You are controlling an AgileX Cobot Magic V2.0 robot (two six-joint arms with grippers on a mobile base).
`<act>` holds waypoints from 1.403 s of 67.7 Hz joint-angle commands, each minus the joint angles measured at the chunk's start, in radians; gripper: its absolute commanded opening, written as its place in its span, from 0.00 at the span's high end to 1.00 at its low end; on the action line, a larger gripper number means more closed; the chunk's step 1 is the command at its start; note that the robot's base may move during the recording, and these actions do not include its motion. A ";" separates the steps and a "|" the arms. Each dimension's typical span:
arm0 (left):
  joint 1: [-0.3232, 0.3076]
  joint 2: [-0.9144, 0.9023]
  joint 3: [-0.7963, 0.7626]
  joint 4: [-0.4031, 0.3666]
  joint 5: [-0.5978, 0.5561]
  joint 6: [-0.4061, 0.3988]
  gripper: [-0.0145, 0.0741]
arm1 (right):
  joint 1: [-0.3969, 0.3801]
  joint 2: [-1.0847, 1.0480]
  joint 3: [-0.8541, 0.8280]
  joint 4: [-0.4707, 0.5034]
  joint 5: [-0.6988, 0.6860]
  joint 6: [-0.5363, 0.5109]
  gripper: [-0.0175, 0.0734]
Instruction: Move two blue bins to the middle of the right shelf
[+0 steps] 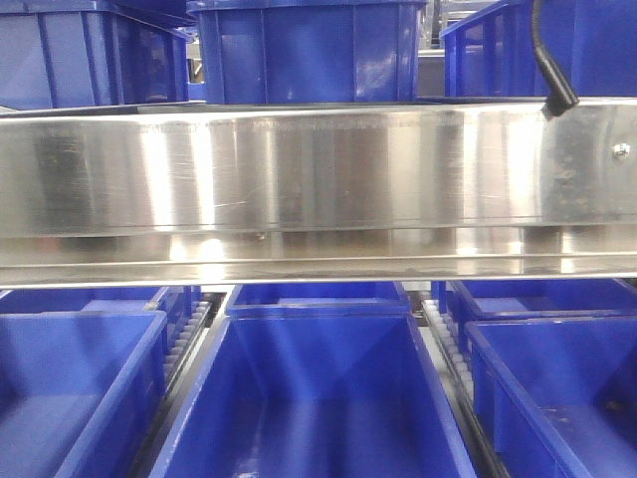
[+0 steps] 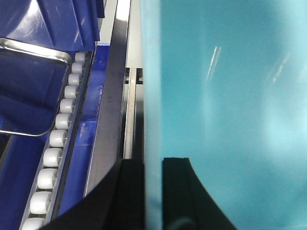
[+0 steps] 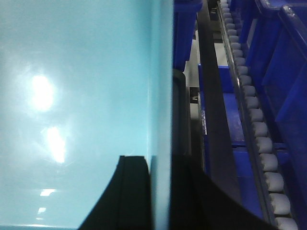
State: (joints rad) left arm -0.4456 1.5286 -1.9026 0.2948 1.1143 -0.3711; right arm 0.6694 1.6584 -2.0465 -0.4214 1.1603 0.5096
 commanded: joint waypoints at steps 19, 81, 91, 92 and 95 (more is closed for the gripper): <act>-0.003 -0.018 -0.017 0.000 -0.119 -0.003 0.96 | 0.002 -0.024 -0.015 0.002 -0.068 -0.003 0.99; -0.003 -0.018 -0.017 0.006 -0.121 -0.003 0.96 | 0.002 -0.024 -0.015 0.002 -0.068 -0.003 0.99; -0.003 -0.018 -0.017 0.008 -0.123 -0.003 0.96 | 0.002 -0.024 -0.015 0.002 -0.068 -0.003 0.99; -0.003 -0.018 -0.017 0.008 -0.123 -0.003 0.96 | 0.002 -0.024 -0.015 0.002 -0.068 -0.003 0.99; -0.003 -0.018 -0.017 0.008 -0.127 -0.003 0.96 | 0.002 -0.024 -0.015 0.002 -0.068 -0.003 0.99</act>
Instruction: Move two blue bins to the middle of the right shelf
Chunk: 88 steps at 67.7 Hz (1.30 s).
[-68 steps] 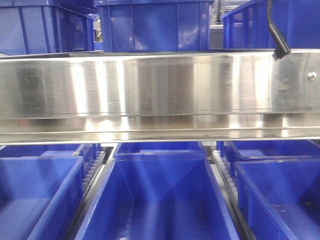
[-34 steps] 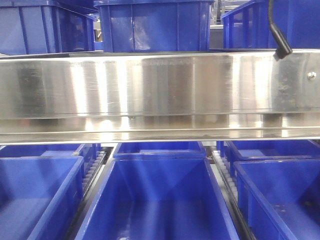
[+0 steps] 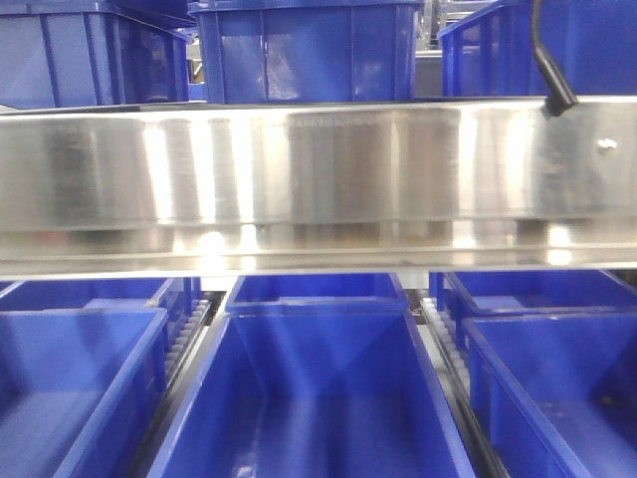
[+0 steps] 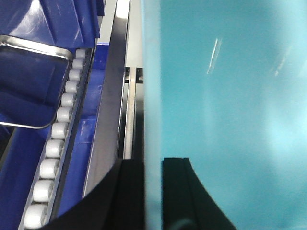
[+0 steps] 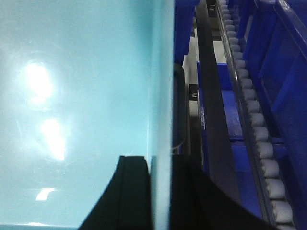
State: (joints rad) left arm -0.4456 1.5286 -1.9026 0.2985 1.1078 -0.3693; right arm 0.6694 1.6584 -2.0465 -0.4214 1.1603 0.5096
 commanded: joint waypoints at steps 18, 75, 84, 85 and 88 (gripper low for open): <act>-0.003 -0.018 -0.017 0.004 -0.133 -0.005 0.96 | 0.002 -0.024 -0.015 0.002 -0.069 -0.003 0.99; -0.003 -0.018 -0.017 0.004 -0.133 -0.005 0.96 | 0.002 -0.024 -0.015 0.002 -0.069 -0.003 0.99; -0.003 -0.018 -0.017 0.004 -0.133 -0.005 0.96 | 0.002 -0.024 -0.015 0.002 -0.069 -0.003 0.99; -0.003 -0.018 -0.017 0.004 -0.133 -0.005 0.96 | 0.002 -0.024 -0.015 0.002 -0.069 -0.003 0.99; -0.003 -0.018 -0.017 0.004 -0.133 -0.005 0.96 | 0.002 -0.024 -0.015 0.002 -0.069 -0.003 0.99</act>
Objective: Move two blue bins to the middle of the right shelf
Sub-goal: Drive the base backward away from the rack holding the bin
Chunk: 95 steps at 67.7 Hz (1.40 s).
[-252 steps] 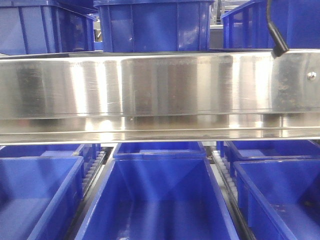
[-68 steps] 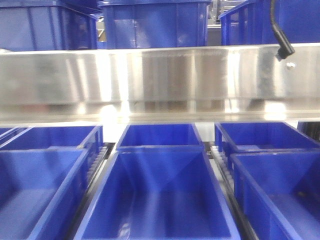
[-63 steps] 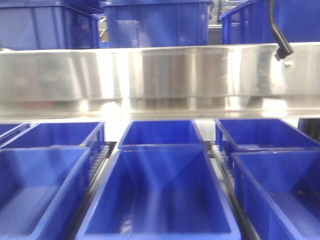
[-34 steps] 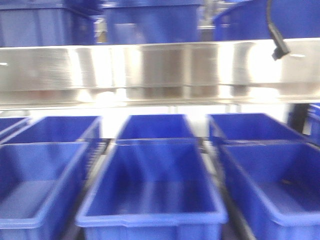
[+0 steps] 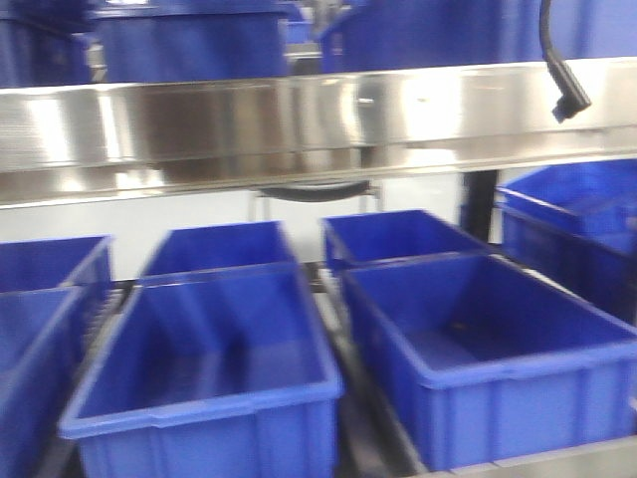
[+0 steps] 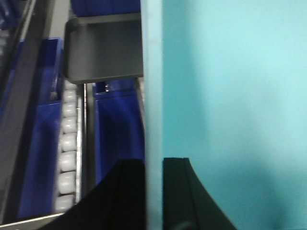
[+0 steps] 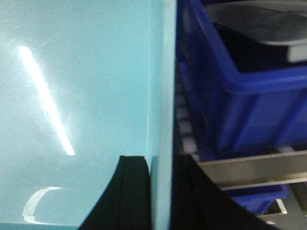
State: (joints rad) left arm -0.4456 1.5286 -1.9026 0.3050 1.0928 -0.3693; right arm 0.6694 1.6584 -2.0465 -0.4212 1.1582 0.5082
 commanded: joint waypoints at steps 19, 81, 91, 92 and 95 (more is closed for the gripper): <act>-0.003 -0.018 -0.017 -0.003 -0.118 -0.005 0.96 | 0.002 -0.024 -0.015 0.001 -0.067 -0.001 0.99; -0.003 -0.018 -0.017 -0.003 -0.118 -0.005 0.96 | 0.002 -0.024 -0.015 0.001 -0.067 -0.001 0.99; -0.003 -0.018 -0.017 -0.003 -0.118 -0.005 0.96 | 0.002 -0.024 -0.015 0.001 -0.067 -0.001 0.99; -0.003 -0.018 -0.017 -0.003 -0.118 -0.005 0.96 | 0.002 -0.024 -0.015 0.001 -0.067 -0.001 0.99; -0.003 -0.018 -0.017 -0.003 -0.118 -0.005 0.96 | 0.002 -0.024 -0.015 0.001 -0.067 -0.001 0.99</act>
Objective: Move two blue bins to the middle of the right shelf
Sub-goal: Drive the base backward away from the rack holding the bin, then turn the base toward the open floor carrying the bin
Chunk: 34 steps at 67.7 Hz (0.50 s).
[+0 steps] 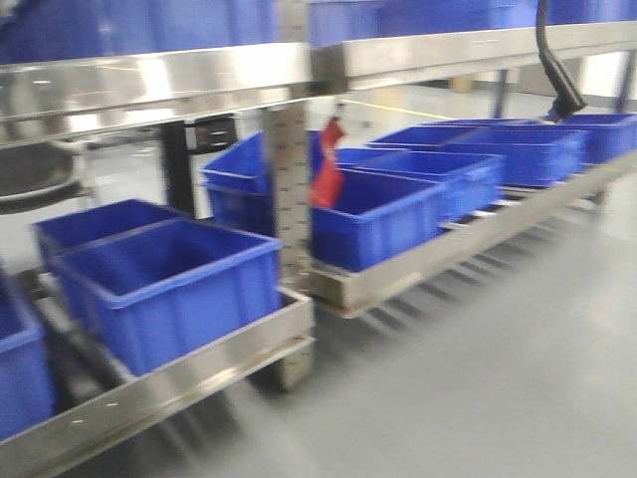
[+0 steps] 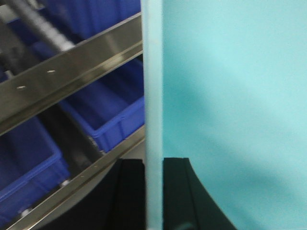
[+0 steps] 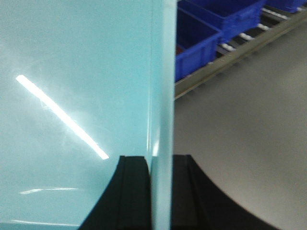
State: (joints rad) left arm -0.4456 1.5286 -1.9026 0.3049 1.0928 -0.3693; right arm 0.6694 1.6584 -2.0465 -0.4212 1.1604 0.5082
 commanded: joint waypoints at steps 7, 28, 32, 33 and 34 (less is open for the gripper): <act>-0.003 -0.018 -0.017 -0.002 -0.118 -0.005 0.96 | 0.002 -0.024 -0.015 0.001 -0.070 -0.001 0.99; -0.003 -0.018 -0.017 -0.002 -0.118 -0.005 0.96 | 0.002 -0.024 -0.015 0.001 -0.070 -0.001 0.99; -0.003 -0.018 -0.017 -0.002 -0.118 -0.005 0.96 | 0.002 -0.024 -0.015 0.001 -0.070 -0.001 0.99; -0.003 -0.018 -0.017 -0.002 -0.118 -0.005 0.96 | 0.002 -0.024 -0.015 0.001 -0.070 -0.001 0.99; -0.003 -0.018 -0.017 -0.002 -0.118 -0.005 0.96 | 0.002 -0.024 -0.015 0.001 -0.070 -0.001 0.99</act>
State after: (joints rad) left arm -0.4456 1.5286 -1.9026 0.3049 1.0928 -0.3693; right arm 0.6694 1.6584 -2.0465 -0.4212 1.1604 0.5082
